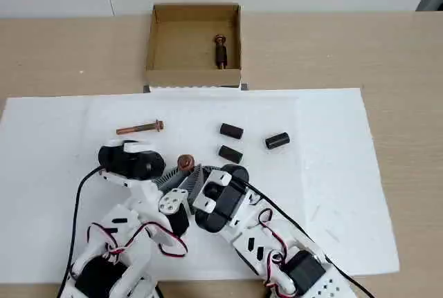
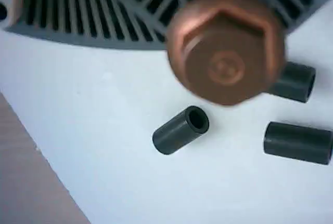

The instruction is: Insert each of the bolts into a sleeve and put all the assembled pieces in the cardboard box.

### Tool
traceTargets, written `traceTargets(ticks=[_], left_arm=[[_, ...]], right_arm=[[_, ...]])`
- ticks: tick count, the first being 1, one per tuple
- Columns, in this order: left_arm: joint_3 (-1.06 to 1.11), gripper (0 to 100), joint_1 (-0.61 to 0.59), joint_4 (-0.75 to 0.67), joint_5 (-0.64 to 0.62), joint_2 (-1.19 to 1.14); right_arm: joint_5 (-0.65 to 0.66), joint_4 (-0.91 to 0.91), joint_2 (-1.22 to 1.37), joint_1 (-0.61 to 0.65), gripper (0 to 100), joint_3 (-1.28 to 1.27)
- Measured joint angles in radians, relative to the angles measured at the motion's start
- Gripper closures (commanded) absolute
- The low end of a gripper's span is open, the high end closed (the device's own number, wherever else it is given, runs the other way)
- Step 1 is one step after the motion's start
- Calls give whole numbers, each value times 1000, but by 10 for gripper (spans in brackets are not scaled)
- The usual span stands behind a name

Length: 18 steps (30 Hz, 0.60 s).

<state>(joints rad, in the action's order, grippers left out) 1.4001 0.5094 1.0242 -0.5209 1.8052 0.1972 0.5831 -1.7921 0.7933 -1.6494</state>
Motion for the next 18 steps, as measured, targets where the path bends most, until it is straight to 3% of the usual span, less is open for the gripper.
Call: traceTargets(ticks=[5,11,18], left_arm=[[0,982,2,0,9,0],[0,791,-38,0,54,0],[-2,786,-133,0,120,2]], right_arm=[[0,2,0,0,996,0],[0,2,0,0,996,0],[0,2,0,-2,996,0]])
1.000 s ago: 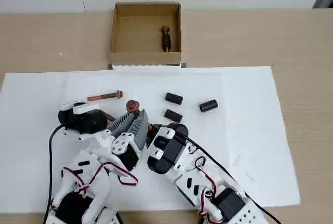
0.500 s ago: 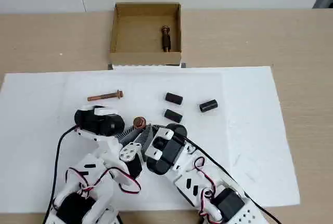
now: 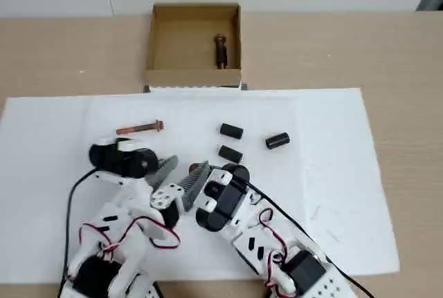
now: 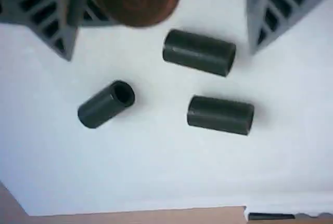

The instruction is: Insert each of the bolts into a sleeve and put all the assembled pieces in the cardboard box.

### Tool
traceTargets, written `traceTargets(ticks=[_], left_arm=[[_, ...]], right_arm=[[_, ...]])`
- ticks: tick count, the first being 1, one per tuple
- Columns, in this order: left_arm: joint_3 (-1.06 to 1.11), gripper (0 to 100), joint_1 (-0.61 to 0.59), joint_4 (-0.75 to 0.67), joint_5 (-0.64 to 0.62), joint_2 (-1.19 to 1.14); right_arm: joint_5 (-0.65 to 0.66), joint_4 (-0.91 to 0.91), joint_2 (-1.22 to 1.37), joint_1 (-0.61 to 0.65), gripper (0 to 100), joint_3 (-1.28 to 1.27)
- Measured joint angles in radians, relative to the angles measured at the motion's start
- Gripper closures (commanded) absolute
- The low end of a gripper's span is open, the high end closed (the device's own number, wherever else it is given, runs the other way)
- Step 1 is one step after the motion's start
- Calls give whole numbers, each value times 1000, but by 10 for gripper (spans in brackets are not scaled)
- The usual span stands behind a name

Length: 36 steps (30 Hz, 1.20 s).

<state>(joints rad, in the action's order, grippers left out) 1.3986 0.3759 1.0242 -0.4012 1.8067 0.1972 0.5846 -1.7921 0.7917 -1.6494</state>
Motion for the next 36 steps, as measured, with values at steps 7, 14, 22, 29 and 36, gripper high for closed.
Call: traceTargets(ticks=[7,14,22,29,36], left_arm=[[-57,830,-5,0,0,0],[-106,989,-91,0,15,0],[-35,994,-301,0,140,0],[150,994,-377,0,245,-2],[245,994,-384,-35,288,-2]], right_arm=[[0,0,0,-3,996,-2],[-15,0,0,-2,996,-2],[-157,2,3,-135,996,-2],[-296,199,8,-261,996,66],[-305,410,12,-269,996,296]])
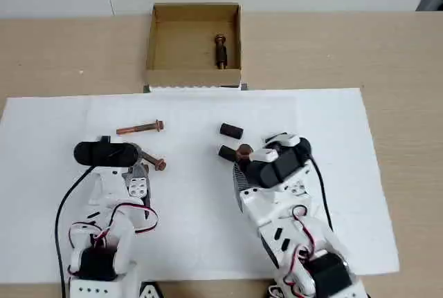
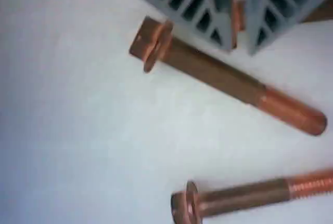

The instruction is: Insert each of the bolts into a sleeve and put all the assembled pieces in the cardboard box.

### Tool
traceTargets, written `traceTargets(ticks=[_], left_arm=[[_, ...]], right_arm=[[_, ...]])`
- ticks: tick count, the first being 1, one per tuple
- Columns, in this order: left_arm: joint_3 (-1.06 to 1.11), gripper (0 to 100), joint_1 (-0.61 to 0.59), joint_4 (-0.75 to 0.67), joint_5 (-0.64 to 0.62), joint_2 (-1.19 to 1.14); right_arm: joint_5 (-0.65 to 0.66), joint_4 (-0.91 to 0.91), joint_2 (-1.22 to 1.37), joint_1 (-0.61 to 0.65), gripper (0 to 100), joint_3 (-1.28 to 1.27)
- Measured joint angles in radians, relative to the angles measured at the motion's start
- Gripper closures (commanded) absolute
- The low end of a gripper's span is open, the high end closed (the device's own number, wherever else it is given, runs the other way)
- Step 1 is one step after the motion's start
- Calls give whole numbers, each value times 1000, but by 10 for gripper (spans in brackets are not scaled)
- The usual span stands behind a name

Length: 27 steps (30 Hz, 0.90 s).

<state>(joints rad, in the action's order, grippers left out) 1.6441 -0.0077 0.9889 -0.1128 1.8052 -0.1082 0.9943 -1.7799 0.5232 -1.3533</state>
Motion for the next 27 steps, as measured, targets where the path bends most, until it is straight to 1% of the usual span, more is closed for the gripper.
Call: traceTargets(ticks=[3,6,14,21,27], left_arm=[[26,994,0,-29,0,0],[32,994,-2,-41,0,0],[32,994,-2,-44,-2,0],[32,994,-2,-44,-2,0],[32,994,-2,-44,-2,0]], right_arm=[[0,44,51,0,996,69],[0,48,155,-8,996,172],[0,35,640,-21,996,520],[0,-83,1073,-109,996,824],[12,-285,1401,-155,995,1036]])
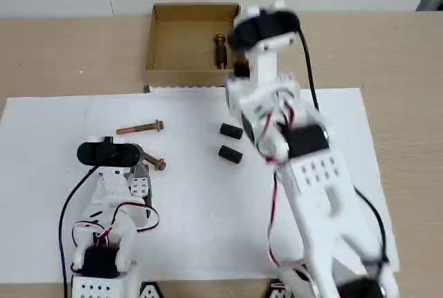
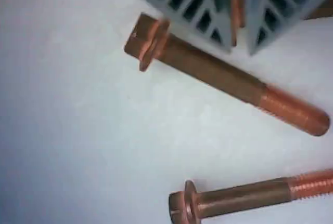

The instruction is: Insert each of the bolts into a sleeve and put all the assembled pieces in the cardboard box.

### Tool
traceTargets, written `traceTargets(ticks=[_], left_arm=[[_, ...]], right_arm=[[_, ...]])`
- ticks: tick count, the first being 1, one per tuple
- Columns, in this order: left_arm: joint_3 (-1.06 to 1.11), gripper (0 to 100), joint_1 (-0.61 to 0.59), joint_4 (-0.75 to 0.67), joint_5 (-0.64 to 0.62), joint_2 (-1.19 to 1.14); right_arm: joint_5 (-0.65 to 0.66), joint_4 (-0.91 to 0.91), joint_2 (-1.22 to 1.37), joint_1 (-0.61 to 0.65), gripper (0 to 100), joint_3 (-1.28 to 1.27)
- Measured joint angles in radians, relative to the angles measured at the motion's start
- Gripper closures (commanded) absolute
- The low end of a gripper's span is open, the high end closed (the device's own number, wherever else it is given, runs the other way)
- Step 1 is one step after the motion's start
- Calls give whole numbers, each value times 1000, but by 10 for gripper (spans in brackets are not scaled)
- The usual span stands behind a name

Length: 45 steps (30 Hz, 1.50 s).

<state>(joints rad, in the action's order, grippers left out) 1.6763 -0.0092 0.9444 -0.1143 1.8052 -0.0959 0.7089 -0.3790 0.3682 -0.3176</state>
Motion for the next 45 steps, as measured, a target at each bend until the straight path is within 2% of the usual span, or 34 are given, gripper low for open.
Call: traceTargets(ticks=[10,14,30,36,45], left_arm=[[0,994,0,0,0,0],[0,994,0,0,0,0],[0,994,0,0,0,0],[0,994,0,0,0,0],[0,994,0,0,0,0]], right_arm=[[192,-397,422,-2,995,147],[239,-486,551,0,995,198],[250,-500,959,-18,991,595],[250,-399,1040,-25,838,701],[252,-358,1063,-48,903,781]])
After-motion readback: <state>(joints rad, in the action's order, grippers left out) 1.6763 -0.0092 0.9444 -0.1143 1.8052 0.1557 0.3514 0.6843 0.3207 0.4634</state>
